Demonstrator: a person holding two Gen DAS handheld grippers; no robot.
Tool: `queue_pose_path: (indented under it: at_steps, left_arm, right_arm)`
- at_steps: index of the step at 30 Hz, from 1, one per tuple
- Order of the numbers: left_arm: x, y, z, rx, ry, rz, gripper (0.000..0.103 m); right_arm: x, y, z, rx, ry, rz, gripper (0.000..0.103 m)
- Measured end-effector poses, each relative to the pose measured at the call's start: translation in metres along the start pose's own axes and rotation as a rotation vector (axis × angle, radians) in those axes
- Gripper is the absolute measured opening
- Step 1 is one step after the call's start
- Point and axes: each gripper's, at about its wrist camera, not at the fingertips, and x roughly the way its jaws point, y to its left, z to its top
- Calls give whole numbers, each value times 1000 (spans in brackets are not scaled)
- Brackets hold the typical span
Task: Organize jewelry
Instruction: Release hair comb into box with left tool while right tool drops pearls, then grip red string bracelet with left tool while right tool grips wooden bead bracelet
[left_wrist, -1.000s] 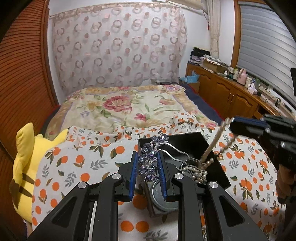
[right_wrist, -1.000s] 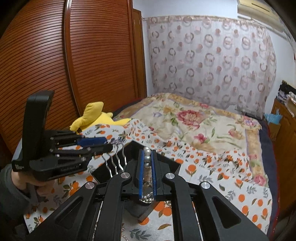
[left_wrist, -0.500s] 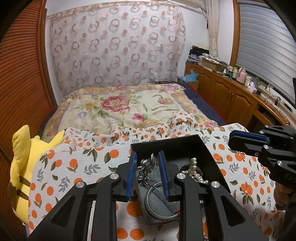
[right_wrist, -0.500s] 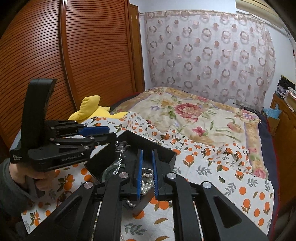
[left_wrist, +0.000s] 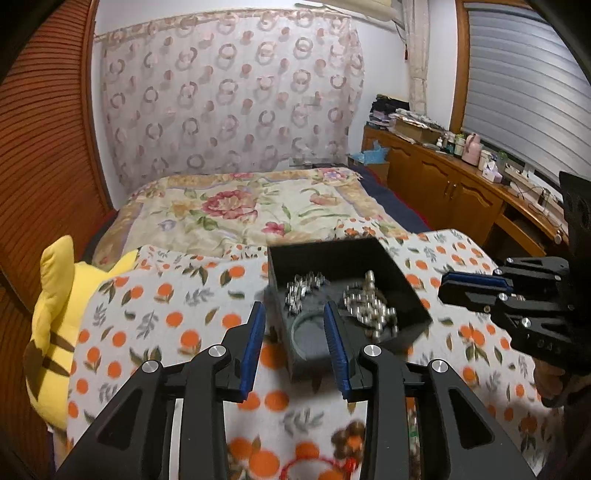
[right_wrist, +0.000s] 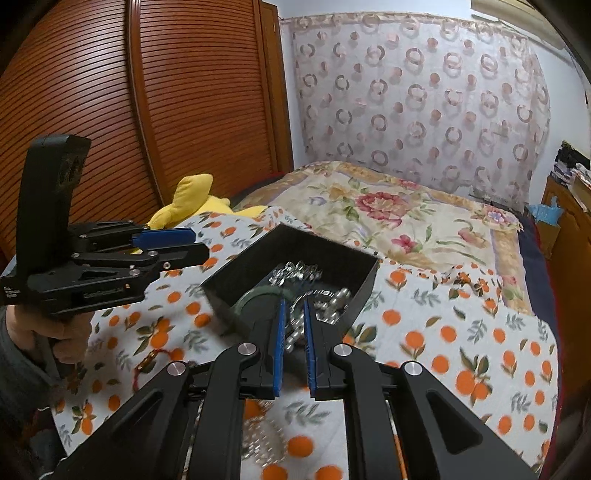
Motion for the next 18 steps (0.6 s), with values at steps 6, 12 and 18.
queue_pose_path:
  at_steps: [6, 12, 18]
  left_arm:
    - [-20, 6, -31, -13, 18, 3, 32]
    - [-32, 15, -59, -31, 37, 11, 32]
    - [-41, 24, -81, -45, 55, 17, 33]
  right_arm:
    - [-1, 21, -20, 13, 32, 21, 11]
    - [5, 42, -37, 17, 61, 30, 22]
    - [15, 66, -49, 14, 105, 52, 23]
